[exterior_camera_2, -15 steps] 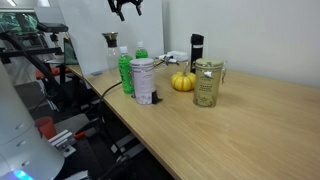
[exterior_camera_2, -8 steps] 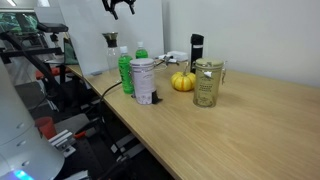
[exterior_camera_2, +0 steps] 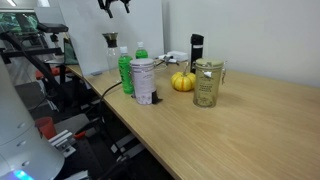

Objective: Remove the silver ring from the filter

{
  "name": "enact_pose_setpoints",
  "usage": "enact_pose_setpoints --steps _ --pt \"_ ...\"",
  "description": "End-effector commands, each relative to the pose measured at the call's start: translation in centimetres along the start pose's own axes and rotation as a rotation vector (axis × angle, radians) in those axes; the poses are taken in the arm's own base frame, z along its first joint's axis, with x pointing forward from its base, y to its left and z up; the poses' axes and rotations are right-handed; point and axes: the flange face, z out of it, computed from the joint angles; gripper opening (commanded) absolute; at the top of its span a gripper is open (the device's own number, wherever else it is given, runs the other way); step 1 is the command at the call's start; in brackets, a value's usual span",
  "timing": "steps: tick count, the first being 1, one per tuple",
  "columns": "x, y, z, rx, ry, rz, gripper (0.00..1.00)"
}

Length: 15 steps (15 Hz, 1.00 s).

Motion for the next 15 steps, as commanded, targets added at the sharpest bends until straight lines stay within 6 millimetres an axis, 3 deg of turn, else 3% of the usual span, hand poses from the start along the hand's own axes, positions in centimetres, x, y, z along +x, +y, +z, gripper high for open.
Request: enact_pose_setpoints --steps 1,8,15 --pt "-0.2 -0.6 -0.2 0.03 -0.043 -0.028 1.0" --pt "-1.1 -3.8 0.8 0.052 -0.077 -0.068 1.0" --pt "-2.3 -5.0 1.2 0.13 -0.07 -0.047 1.0"
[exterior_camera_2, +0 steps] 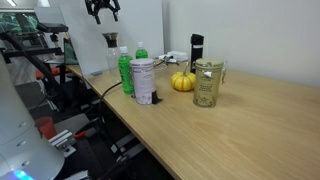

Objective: Remove the silver ring from the filter

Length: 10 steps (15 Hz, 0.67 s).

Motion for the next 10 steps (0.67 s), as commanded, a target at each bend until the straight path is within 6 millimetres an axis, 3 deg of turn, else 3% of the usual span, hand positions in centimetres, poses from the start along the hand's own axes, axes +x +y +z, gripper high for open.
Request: enact_pose_setpoints --steps 1,10 --pt "-0.02 -0.17 -0.17 0.009 0.001 0.003 1.0" --pt "-0.37 -0.51 -0.2 0.019 -0.004 0.0 1.0"
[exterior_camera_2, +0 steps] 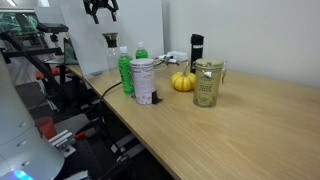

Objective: Remove the silver ring from the filter

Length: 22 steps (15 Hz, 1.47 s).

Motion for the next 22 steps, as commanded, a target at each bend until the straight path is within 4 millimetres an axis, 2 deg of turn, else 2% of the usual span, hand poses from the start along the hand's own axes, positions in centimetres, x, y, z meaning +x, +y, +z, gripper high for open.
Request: enact_pose_setpoints --steps 1,10,17,22 --pt "0.0 -0.3 0.1 0.004 -0.016 -0.001 1.0" --pt "-0.6 -1.8 1.3 0.026 -0.039 0.037 1.0" --pt "-1.4 -1.8 3.1 0.036 -0.061 0.093 1.0" --pt "-1.2 -1.7 3.0 0.04 -0.049 0.1 1.0"
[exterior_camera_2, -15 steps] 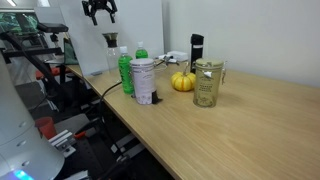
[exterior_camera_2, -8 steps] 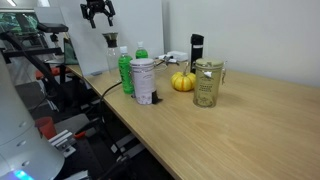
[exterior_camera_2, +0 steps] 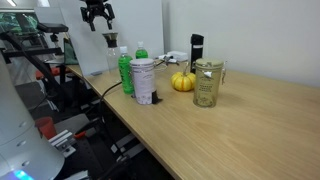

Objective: Remove the silver ring from the filter

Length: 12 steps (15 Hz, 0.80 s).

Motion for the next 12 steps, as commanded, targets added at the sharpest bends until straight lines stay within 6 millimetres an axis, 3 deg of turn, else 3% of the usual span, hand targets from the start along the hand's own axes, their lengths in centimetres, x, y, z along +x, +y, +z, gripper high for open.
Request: enact_pose_setpoints --steps 1,12 --pt "-0.11 0.28 0.08 0.013 0.014 0.018 1.0" --pt "0.81 1.02 0.27 0.0 0.043 0.028 0.99"
